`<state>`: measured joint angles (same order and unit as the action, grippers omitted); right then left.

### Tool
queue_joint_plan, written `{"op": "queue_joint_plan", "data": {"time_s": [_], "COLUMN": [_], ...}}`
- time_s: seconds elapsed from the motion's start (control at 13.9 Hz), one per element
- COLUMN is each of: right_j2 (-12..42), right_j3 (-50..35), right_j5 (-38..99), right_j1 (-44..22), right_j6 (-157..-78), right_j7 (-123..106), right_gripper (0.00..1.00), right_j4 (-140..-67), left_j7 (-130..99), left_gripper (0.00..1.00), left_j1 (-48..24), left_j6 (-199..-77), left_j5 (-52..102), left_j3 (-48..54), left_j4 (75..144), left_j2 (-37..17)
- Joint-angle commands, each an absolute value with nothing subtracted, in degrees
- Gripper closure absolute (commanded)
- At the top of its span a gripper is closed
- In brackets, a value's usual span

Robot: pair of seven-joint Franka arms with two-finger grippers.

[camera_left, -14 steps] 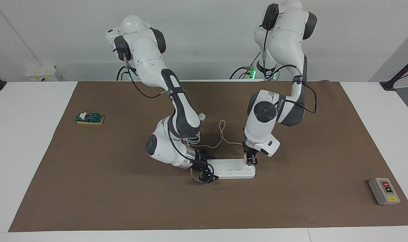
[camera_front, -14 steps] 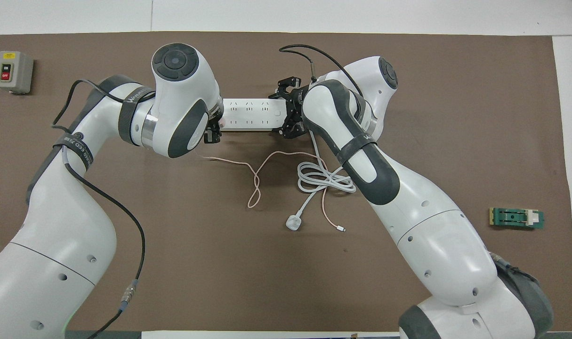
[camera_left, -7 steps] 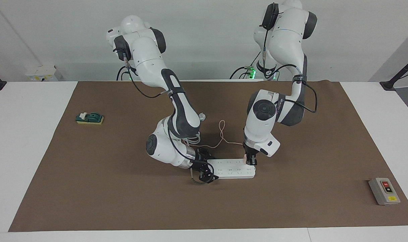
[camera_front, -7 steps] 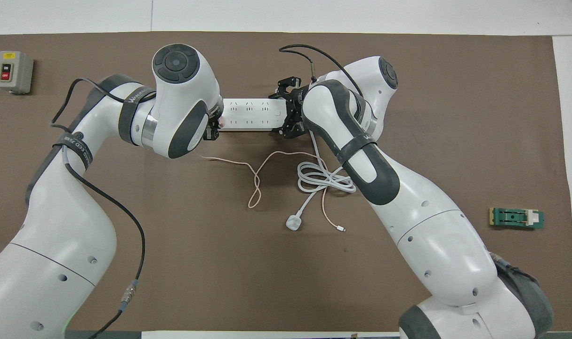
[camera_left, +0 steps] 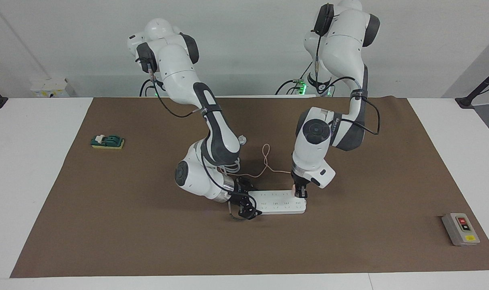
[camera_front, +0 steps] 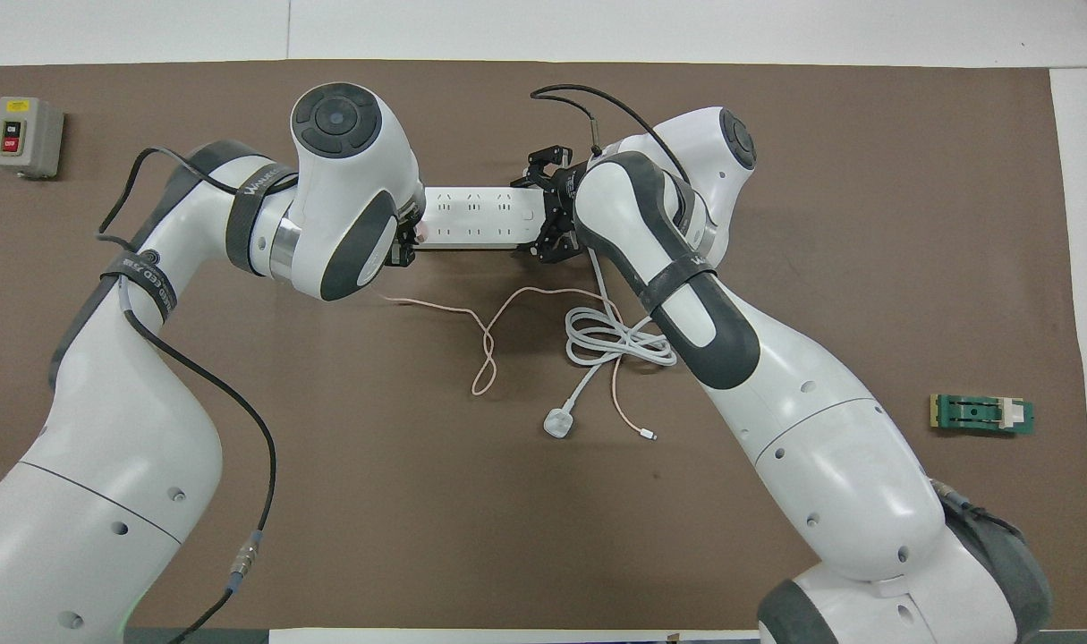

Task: Unplug charger and place it aside

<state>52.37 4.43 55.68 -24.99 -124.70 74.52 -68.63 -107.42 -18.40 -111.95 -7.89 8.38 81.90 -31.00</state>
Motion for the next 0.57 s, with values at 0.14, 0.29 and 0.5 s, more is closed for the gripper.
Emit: {"op": "queue_joint_plan", "data": {"time_s": [0.14,0.29,0.5], "right_j2": [53.5,53.4,53.0], "right_j3": [4.3,4.3,4.3], "right_j5": [55.1,55.5,55.5], "right_j1": [-26.1,-26.1,-25.5], "right_j6": [-128.0,-127.7,-126.8], "right_j7": [72.8,73.3,74.5], "right_gripper": [0.66,0.53,0.18], "right_j4": [-68.4,-68.4,-68.3], "left_j7": [-100.7,-94.2,-82.4], "left_gripper": [1.00,1.00,1.00], "left_j1": [-18.1,-18.0,-16.3], "left_j6": [-108.4,-108.4,-106.8], "left_j5": [-7.2,-7.0,-6.9], "left_j3": [7.9,7.9,8.2], "left_j4": [83.3,83.3,84.8], "left_j2": [-27.2,-26.0,-22.6]}}
